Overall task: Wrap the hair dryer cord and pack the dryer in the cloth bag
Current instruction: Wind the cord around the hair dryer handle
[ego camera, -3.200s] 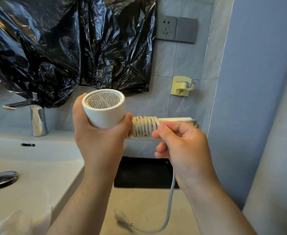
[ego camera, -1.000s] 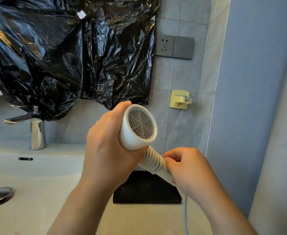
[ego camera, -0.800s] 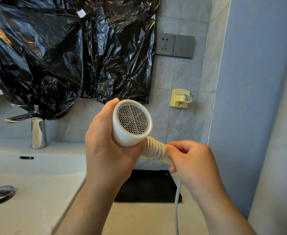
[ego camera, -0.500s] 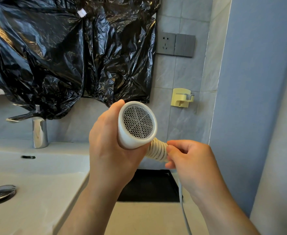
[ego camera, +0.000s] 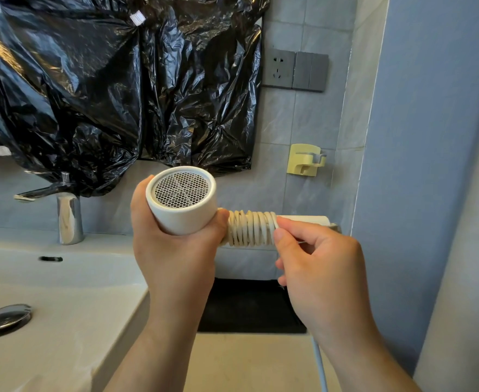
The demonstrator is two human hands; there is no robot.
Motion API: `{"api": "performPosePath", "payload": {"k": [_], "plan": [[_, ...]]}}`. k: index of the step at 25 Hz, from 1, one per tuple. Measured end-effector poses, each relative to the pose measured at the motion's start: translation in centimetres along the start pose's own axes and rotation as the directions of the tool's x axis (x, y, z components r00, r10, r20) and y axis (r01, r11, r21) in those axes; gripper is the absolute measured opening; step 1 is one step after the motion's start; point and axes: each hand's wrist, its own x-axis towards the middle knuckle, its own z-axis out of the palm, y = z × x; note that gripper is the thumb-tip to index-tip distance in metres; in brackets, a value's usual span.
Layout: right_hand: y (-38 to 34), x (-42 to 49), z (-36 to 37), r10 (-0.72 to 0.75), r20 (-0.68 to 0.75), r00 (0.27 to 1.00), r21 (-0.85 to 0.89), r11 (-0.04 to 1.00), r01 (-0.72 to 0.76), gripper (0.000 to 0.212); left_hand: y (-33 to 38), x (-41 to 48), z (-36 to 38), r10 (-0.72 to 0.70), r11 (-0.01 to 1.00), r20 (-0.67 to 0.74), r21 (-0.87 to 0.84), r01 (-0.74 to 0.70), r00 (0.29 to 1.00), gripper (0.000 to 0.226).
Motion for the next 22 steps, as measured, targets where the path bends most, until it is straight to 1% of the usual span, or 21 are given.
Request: {"api": "performPosePath", "payload": {"k": [2, 4, 6, 9, 11, 13, 15, 18, 19, 20, 21, 22], "plan": [[0.0, 0.0, 0.0, 0.013, 0.026, 1.000, 0.026, 1.000, -0.014, 0.023, 0.0, 0.1, 0.0, -0.029, 1.000, -0.015, -0.010, 0.029, 0.999, 0.060], [-0.1, -0.1, 0.0, 0.036, 0.082, 0.996, 0.099, 0.994, -0.044, 0.023, -0.3, 0.3, -0.2, -0.093, 0.996, -0.050, -0.019, 0.092, 0.994, 0.059], [0.0, 0.1, -0.1, 0.082, 0.147, 0.986, 0.202, 0.973, -0.111, 0.018, -0.8, 0.7, -0.3, -0.200, 0.979, -0.099, -0.056, 0.195, 0.975, 0.056], [0.3, 0.4, 0.0, 0.137, 0.300, 0.944, 0.339, 0.910, -0.240, 0.016, -1.7, 1.2, -0.6, -0.411, 0.908, -0.142, -0.147, 0.391, 0.901, 0.057], [0.7, 0.9, -0.2, 0.190, 0.393, 0.900, 0.401, 0.845, -0.354, 0.021, -2.1, 1.6, -0.8, -0.516, 0.853, -0.085, -0.146, 0.501, 0.853, 0.062], [1.2, 1.5, -0.8, 0.206, 0.454, 0.867, 0.414, 0.813, -0.410, 0.023, -2.3, 1.7, -0.9, -0.583, 0.805, 0.024, -0.117, 0.581, 0.812, 0.065], [1.8, 1.8, -1.4, 0.181, 0.477, 0.860, 0.369, 0.847, -0.382, 0.022, -2.3, 2.0, -1.2, -0.602, 0.787, 0.115, -0.084, 0.611, 0.790, 0.066], [2.4, 2.3, -1.7, 0.145, 0.443, 0.884, 0.264, 0.922, -0.284, 0.013, -2.2, 2.4, -1.7, -0.603, 0.781, 0.199, -0.046, 0.622, 0.772, 0.058], [2.8, 2.4, -1.7, 0.140, 0.435, 0.889, 0.232, 0.937, -0.261, 0.018, -2.2, 2.4, -1.8, -0.611, 0.772, 0.226, -0.042, 0.634, 0.759, 0.055], [3.0, 2.5, -1.9, 0.133, 0.440, 0.888, 0.208, 0.947, -0.245, 0.029, -2.1, 2.4, -1.9, -0.620, 0.761, 0.253, -0.034, 0.647, 0.743, 0.054], [3.2, 2.7, -2.3, 0.122, 0.465, 0.877, 0.206, 0.948, -0.241, 0.034, -2.2, 2.4, -2.0, -0.627, 0.753, 0.282, -0.020, 0.658, 0.726, 0.057], [3.2, 2.8, -2.7, 0.102, 0.510, 0.854, 0.222, 0.944, -0.245, 0.029, -2.2, 2.5, -2.2, -0.632, 0.746, 0.318, 0.005, 0.666, 0.707, 0.062]]}}
